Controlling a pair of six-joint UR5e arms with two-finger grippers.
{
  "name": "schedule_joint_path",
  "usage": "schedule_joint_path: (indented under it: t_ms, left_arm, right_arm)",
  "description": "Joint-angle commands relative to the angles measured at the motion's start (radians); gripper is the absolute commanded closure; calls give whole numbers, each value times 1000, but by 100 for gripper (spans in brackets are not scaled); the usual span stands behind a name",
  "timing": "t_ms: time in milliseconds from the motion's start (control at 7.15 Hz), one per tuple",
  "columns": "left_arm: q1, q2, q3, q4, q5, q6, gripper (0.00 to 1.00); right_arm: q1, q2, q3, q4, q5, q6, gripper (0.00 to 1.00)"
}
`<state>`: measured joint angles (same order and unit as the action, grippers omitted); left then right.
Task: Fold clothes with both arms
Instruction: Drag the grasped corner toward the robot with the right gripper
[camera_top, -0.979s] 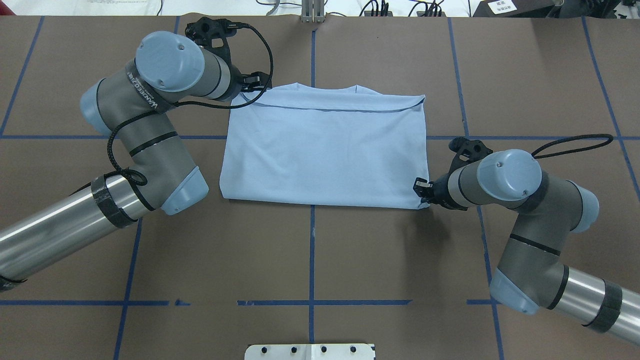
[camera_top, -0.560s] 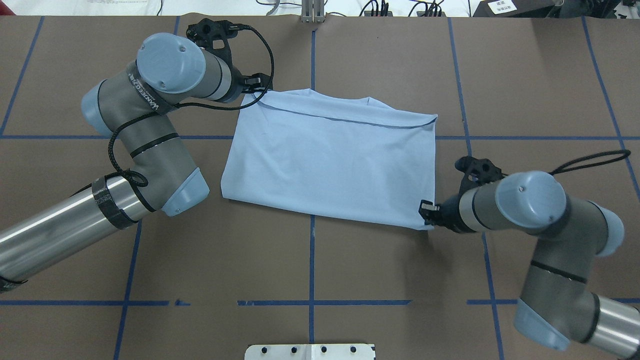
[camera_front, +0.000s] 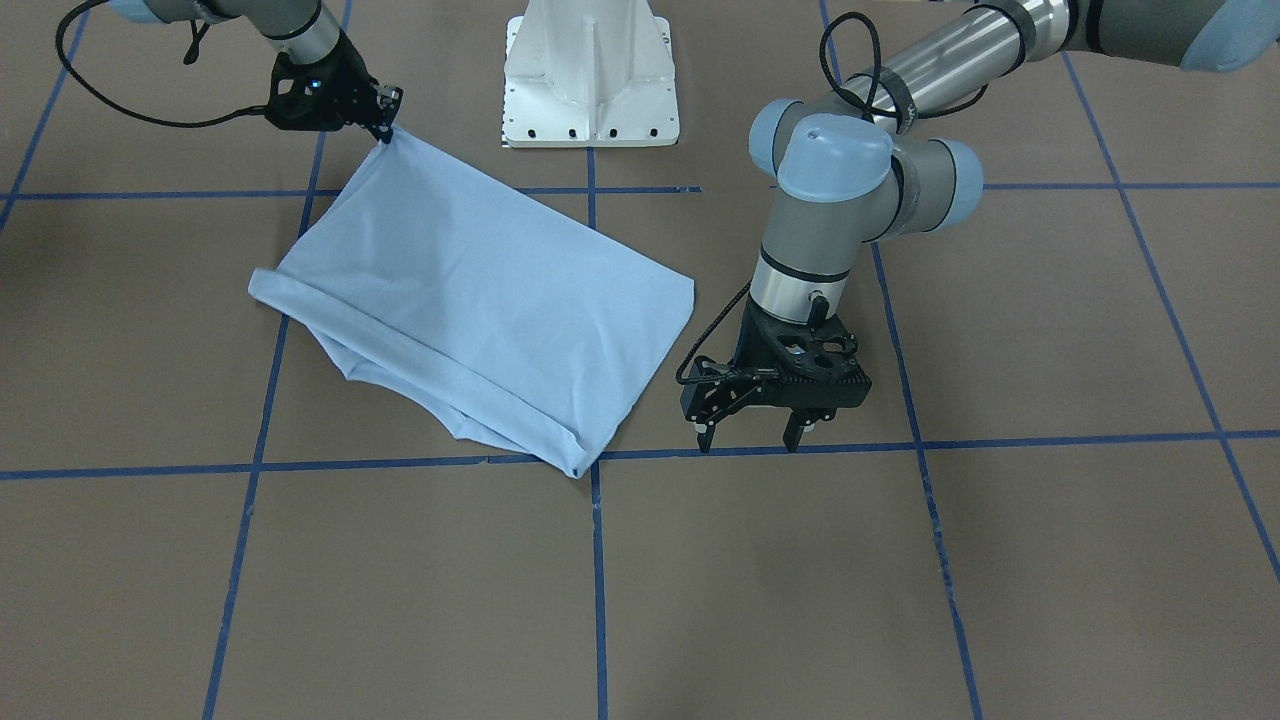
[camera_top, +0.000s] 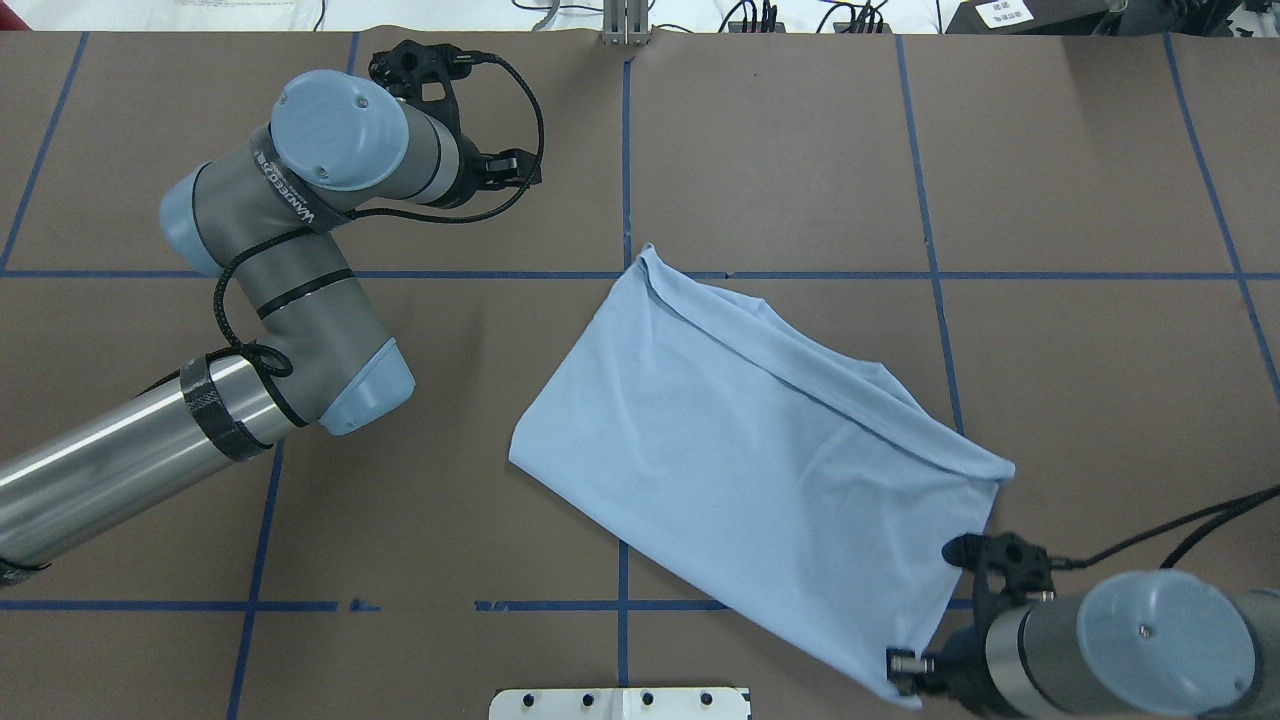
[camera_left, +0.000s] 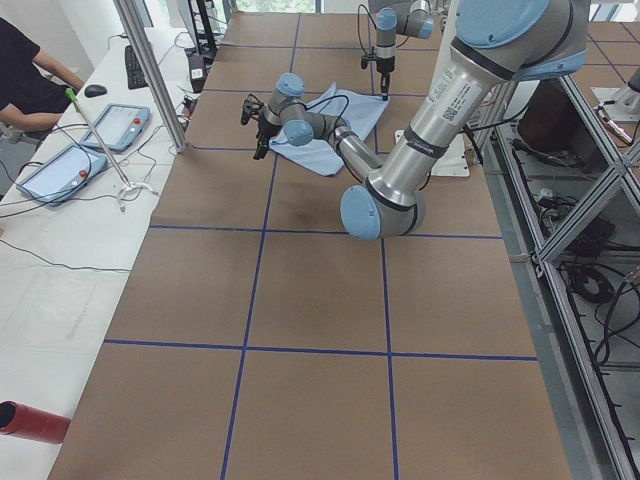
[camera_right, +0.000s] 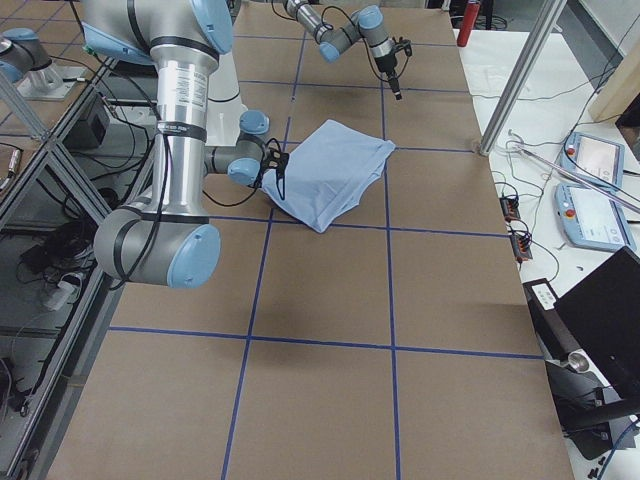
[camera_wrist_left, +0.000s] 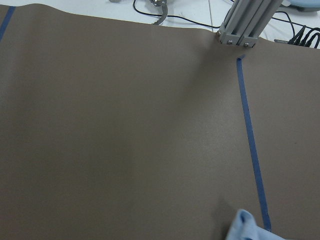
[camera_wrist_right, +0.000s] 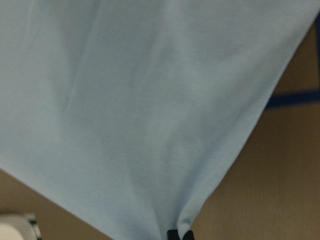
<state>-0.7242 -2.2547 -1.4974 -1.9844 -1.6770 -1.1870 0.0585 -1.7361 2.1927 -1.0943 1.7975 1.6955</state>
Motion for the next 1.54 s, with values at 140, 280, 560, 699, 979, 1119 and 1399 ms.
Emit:
schedule_joint_path:
  t_ms: [140, 280, 560, 699, 979, 1119, 1399]
  left_arm:
    - [0, 6, -1, -4, 16, 1, 1]
    - [0, 4, -1, -20, 13, 1, 0]
    - [3, 3, -35, -10, -112, -3, 0]
    - [15, 56, -96, -5, -215, -17, 0]
    - [142, 185, -254, 57, -201, -151, 0]
    - [229, 207, -297, 106, -126, -277, 0]
    - [415, 175, -337, 260, -9, -475, 0]
  right_arm:
    - [-250, -2, 19, 1, -125, 36, 0]
    - [-229, 0, 21, 2, -168, 36, 0]
    - [-52, 74, 36, 7, -201, 33, 0]
    - [45, 116, 35, 5, -201, 35, 0]
    - [232, 162, 29, 10, -193, 33, 0]
    - [282, 193, 30, 13, -182, 30, 0]
    - [284, 230, 4, 11, -196, 29, 0]
